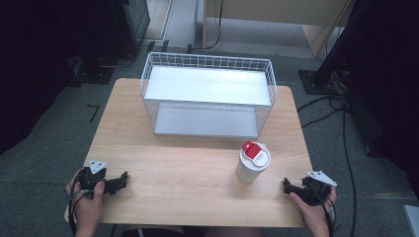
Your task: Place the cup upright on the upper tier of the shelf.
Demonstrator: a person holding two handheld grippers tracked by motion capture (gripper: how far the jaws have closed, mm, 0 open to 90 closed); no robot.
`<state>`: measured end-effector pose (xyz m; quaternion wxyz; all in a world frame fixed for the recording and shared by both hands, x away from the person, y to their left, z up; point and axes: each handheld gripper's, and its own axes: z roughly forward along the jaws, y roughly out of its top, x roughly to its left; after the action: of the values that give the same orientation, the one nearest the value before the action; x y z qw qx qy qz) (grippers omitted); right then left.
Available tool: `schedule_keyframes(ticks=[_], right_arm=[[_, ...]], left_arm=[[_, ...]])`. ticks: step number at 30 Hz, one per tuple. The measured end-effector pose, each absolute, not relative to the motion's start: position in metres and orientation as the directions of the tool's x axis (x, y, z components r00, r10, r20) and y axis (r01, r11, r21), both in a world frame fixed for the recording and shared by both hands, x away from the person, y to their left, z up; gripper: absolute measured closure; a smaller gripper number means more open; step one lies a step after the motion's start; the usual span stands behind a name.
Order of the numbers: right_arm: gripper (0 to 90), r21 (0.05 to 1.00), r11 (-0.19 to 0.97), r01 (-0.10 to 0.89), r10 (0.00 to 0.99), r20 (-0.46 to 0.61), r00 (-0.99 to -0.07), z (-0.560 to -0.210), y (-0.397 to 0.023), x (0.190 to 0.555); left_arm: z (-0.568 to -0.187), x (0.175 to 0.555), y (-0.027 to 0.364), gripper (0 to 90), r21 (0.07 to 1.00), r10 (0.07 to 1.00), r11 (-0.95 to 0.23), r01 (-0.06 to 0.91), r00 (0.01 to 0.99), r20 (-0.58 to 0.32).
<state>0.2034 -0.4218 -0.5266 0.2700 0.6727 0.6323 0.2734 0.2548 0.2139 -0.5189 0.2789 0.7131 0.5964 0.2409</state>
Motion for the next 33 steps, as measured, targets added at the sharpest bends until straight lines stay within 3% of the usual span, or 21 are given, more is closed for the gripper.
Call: schedule_keyframes(ticks=[33], right_arm=[[0.0,0.714,0.013,0.700,1.000,-0.013,-0.005,-0.520,-0.399,0.199]], left_arm=[[-0.519,0.255,0.214,0.0,0.685,0.985,-0.133,0.716,0.173,0.011]])
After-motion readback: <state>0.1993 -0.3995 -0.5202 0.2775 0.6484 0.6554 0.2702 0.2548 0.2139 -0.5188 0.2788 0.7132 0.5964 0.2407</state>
